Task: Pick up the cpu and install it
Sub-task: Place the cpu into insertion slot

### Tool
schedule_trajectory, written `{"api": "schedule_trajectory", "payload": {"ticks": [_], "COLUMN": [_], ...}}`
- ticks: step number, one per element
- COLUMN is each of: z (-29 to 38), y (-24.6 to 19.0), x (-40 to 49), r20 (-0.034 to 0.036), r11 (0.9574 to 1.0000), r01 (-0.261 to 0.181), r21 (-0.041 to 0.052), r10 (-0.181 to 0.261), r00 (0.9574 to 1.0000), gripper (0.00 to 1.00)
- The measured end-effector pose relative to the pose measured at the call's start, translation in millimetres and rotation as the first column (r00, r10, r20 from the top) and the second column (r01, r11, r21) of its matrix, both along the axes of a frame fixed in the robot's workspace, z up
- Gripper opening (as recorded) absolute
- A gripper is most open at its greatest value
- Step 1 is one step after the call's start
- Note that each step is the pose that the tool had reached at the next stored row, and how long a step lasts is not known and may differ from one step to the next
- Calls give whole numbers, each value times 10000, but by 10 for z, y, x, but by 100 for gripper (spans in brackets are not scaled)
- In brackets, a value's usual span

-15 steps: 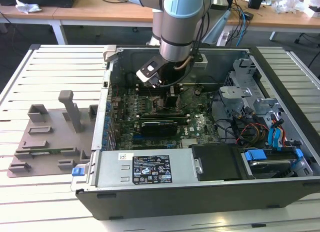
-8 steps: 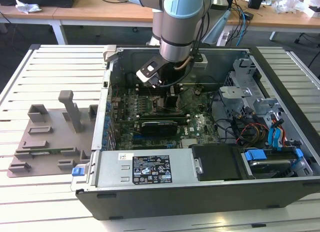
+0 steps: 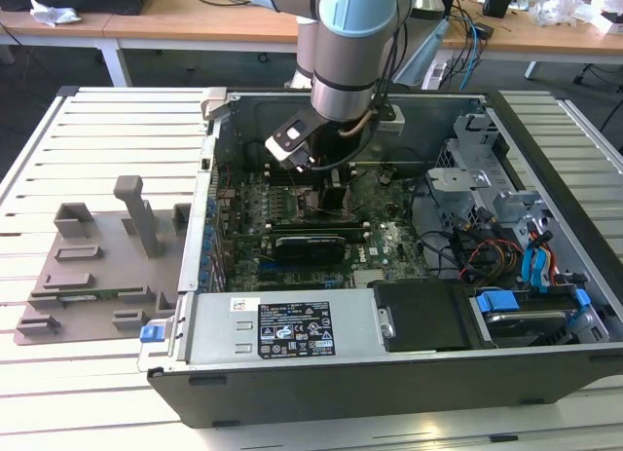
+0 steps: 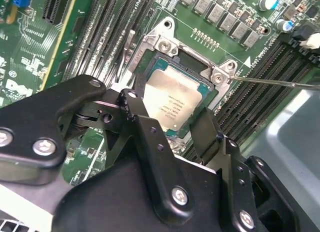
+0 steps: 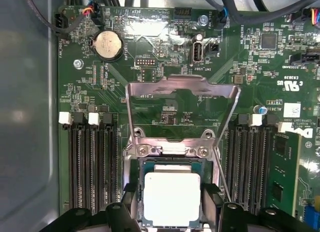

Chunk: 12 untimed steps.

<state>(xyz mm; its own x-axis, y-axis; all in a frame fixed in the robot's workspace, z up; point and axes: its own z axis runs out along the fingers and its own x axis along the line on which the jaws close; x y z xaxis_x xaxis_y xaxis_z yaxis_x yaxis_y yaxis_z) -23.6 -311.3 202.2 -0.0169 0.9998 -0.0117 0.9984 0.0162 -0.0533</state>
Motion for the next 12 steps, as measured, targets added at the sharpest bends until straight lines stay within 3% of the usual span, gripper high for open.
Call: {"api": "schedule_trajectory", "payload": {"ticks": [3, 4, 5, 9, 12], "z": [74, 126, 161, 233, 310], "y": [1, 1, 1, 1, 1], "x": [0, 0, 0, 0, 0], "r20": [-1, 0, 0, 0, 1], "r11": [10000, 10000, 10000, 10000, 10000], "r01": [-1, -1, -1, 0, 0], "r21": [-4, -3, -3, -4, -3], "r10": [1, 1, 1, 0, 0], "r00": [10000, 10000, 10000, 10000, 10000], "gripper": [63, 55, 36, 11, 11]}}
